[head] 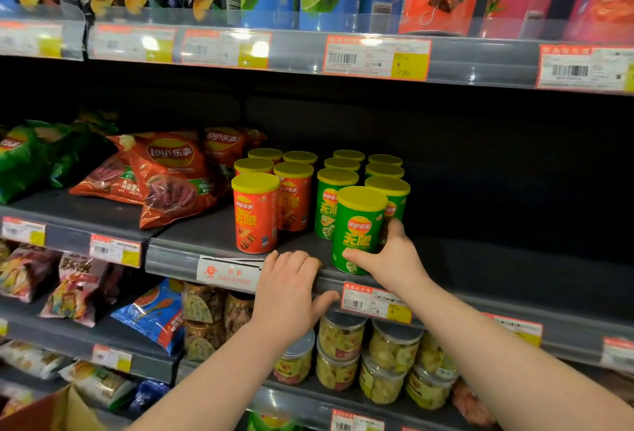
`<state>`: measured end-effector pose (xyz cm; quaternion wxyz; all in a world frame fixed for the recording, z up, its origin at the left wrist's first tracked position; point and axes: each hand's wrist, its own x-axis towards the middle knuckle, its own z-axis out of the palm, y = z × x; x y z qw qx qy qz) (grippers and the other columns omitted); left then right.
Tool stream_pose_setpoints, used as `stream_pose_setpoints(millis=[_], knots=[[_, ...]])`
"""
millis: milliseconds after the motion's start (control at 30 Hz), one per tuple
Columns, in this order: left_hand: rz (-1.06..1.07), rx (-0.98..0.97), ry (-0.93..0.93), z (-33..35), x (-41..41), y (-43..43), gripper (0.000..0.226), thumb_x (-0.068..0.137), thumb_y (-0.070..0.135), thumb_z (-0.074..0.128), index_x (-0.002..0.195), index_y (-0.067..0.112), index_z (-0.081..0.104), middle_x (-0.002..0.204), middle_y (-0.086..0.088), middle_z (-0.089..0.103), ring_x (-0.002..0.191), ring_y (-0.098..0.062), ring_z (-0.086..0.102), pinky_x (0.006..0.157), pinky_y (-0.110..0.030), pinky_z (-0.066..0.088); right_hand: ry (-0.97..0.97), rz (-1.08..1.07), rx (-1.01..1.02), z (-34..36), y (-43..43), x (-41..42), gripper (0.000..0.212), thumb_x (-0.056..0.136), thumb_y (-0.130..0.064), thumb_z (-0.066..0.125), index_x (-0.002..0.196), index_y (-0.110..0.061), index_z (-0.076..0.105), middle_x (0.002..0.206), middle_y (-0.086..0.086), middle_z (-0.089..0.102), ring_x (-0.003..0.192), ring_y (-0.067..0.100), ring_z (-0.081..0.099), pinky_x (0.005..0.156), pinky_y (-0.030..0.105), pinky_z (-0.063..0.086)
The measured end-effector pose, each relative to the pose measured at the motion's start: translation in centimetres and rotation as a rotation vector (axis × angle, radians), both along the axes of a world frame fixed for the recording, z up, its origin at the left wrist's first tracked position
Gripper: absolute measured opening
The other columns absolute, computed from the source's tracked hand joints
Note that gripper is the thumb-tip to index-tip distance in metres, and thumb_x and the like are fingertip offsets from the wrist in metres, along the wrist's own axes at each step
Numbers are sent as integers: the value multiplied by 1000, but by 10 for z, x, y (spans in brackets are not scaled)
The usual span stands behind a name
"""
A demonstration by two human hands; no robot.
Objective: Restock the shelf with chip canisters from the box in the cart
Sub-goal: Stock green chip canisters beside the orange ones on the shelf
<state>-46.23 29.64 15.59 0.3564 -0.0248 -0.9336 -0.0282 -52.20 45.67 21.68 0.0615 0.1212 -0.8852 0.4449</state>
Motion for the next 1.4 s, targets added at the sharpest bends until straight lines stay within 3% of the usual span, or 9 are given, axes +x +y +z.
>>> stream_pose_setpoints(millis=[267, 533, 700, 833, 1033, 1133, 1200, 1267, 1400], knots=[[14, -11, -55, -1, -1, 0, 50, 71, 63, 41, 87, 22, 65, 83, 6, 61, 78, -19, 61, 85, -42, 49, 26, 26, 25, -5, 0, -4, 68, 73, -33, 78, 129, -19, 42, 129, 6, 52, 119, 23, 51, 96, 35, 42], [53, -30, -126, 3, 3, 3, 49, 71, 61, 41, 87, 20, 65, 84, 4, 62, 81, -20, 62, 86, -45, 50, 30, -21, 36, -5, -3, -1, 69, 72, -36, 79, 125, -14, 40, 125, 7, 55, 114, 26, 55, 91, 37, 46], [33, -60, -132, 3, 5, 2, 45, 61, 51, 76, 91, 18, 66, 89, 2, 65, 85, -23, 64, 88, -48, 49, -21, 0, 76, 1, 1, 0, 66, 73, -37, 77, 126, -17, 42, 127, 7, 55, 115, 25, 54, 93, 39, 47], [1, -79, -94, 5, 12, 0, 54, 56, 41, 83, 100, 13, 66, 94, -2, 66, 91, -27, 65, 87, -49, 50, 3, 35, 134, 4, 10, 10, 62, 77, -37, 74, 128, -18, 46, 123, 3, 55, 109, 21, 55, 89, 35, 47], [-28, -1, -93, -4, 25, 2, 58, 73, 40, 56, 120, 6, 59, 115, -13, 62, 111, -39, 58, 87, -52, 52, 352, 102, 432, -10, 21, 43, 41, 88, -35, 59, 127, -25, 52, 125, -5, 51, 119, 18, 46, 101, 36, 36], [-39, -5, -86, -14, 35, 3, 53, 77, 40, 45, 120, 10, 53, 125, -18, 57, 119, -43, 53, 91, -51, 48, 541, 225, 494, -29, 18, 62, 26, 81, -30, 59, 106, -24, 64, 104, -6, 61, 101, 21, 58, 86, 38, 45], [-58, 1, -89, -22, 43, 5, 45, 75, 37, 50, 109, 9, 58, 125, -19, 57, 119, -43, 52, 90, -49, 48, 532, 325, 524, -42, 15, 72, 24, 73, -34, 56, 93, -26, 65, 92, -7, 63, 87, 20, 63, 72, 35, 52], [-58, -19, -139, -33, 51, 5, 38, 69, 35, 63, 97, 9, 65, 121, -18, 59, 115, -41, 55, 85, -46, 52, 478, 400, 578, -57, 12, 76, 28, 72, -38, 46, 90, -27, 64, 89, -8, 62, 84, 18, 64, 69, 33, 53], [-11, -46, -305, -56, 67, 3, 37, 60, 35, 71, 88, 12, 68, 111, -15, 63, 103, -37, 61, 77, -41, 55, 295, 530, 697, -88, 9, 78, 38, 86, -36, 45, 122, -25, 54, 120, -5, 52, 117, 21, 46, 98, 37, 37]])
